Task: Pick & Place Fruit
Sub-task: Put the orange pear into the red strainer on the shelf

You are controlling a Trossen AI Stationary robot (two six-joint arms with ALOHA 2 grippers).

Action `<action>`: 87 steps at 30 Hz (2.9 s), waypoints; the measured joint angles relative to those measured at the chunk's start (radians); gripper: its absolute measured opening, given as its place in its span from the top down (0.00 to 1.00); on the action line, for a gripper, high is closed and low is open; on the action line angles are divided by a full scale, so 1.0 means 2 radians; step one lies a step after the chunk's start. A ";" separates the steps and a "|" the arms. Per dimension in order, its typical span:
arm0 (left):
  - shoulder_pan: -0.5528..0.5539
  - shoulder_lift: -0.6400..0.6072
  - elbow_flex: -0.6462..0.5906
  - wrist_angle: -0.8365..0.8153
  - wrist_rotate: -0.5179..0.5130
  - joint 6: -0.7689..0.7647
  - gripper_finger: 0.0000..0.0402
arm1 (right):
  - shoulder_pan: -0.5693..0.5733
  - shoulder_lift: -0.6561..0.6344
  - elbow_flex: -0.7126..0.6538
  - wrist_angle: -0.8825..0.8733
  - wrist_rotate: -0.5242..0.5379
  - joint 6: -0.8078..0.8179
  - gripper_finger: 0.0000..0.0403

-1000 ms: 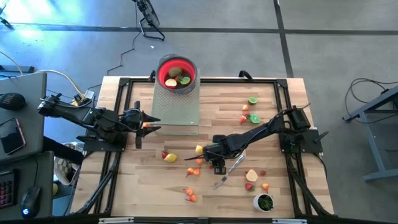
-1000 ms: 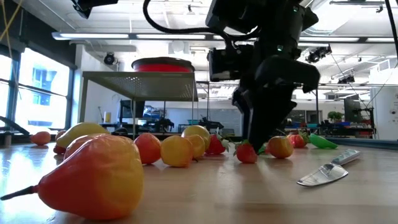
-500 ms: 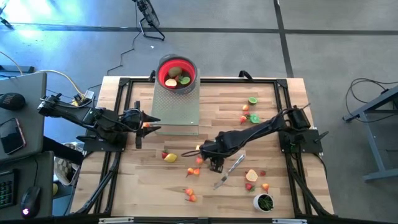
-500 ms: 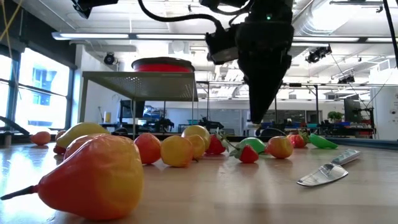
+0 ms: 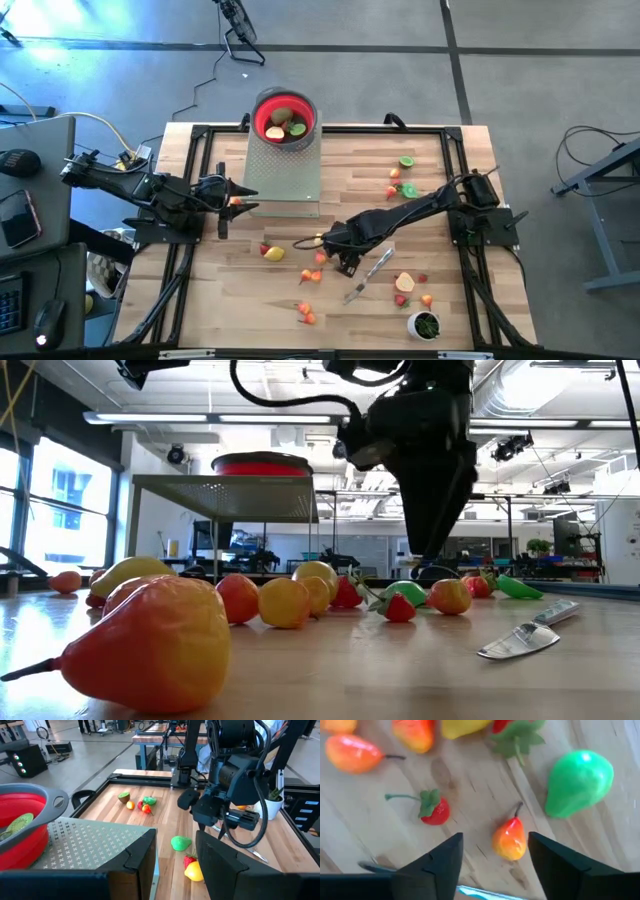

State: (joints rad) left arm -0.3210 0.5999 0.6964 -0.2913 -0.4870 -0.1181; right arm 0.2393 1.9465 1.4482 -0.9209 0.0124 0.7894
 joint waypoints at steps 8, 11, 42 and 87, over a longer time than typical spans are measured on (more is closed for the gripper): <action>0.000 0.000 0.000 -0.002 0.000 0.000 0.66 | -0.002 0.000 -0.024 -0.013 0.005 0.114 0.42; 0.000 0.000 0.000 -0.002 0.000 0.000 0.66 | -0.001 0.000 -0.043 0.009 0.004 0.118 0.42; 0.000 0.000 0.000 -0.013 0.000 -0.009 0.66 | 0.009 0.004 -0.079 0.068 0.033 0.114 0.43; 0.000 0.000 0.000 -0.013 0.000 -0.010 0.66 | 0.011 0.004 -0.079 0.056 0.031 0.104 0.71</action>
State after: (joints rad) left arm -0.3213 0.5995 0.6964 -0.3168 -0.4870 -0.1379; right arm 0.2619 1.9545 1.2903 -0.8085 0.0746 0.9981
